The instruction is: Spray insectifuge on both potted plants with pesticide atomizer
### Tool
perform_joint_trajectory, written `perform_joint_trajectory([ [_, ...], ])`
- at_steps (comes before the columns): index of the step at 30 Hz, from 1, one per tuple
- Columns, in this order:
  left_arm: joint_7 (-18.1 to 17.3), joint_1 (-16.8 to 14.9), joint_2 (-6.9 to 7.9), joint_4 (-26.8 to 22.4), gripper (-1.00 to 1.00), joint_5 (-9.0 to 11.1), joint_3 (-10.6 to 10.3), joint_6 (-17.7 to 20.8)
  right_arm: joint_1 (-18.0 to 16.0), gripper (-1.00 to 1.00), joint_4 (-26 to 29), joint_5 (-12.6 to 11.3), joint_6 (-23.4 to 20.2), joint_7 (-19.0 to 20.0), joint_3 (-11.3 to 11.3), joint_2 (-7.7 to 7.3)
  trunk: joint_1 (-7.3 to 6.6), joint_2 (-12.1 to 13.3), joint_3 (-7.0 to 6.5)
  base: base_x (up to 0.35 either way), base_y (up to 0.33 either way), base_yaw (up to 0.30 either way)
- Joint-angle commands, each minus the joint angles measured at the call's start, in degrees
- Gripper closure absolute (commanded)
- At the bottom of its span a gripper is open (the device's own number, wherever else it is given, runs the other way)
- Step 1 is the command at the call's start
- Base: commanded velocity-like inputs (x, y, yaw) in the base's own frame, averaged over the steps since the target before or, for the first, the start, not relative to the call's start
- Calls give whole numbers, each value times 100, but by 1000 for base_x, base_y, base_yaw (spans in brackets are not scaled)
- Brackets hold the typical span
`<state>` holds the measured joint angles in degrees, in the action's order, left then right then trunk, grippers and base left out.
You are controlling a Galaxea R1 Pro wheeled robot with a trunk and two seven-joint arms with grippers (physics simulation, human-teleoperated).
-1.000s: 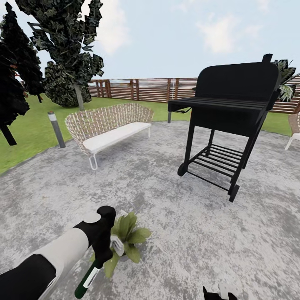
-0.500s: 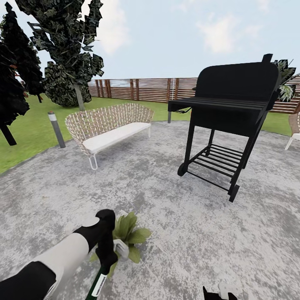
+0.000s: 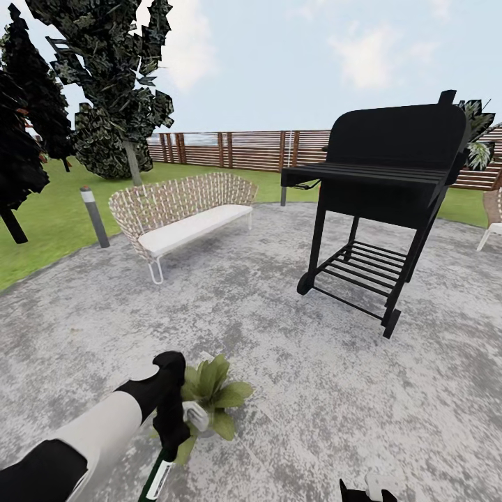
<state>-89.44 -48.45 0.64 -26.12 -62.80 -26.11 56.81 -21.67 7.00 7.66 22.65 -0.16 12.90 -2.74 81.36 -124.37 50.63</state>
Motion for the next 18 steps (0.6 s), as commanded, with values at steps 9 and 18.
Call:
perform_joint_trajectory([
  [9,-57,294,184,57,100,-34,-64,36,-4,-100,-6,60,20,-2,46,1,-1,-2,5,0,0,0],
  [18,-57,503,226,15,100,-3,-31,26,-4,-100,-8,60,20,-2,46,1,-1,-2,5,0,0,0],
])
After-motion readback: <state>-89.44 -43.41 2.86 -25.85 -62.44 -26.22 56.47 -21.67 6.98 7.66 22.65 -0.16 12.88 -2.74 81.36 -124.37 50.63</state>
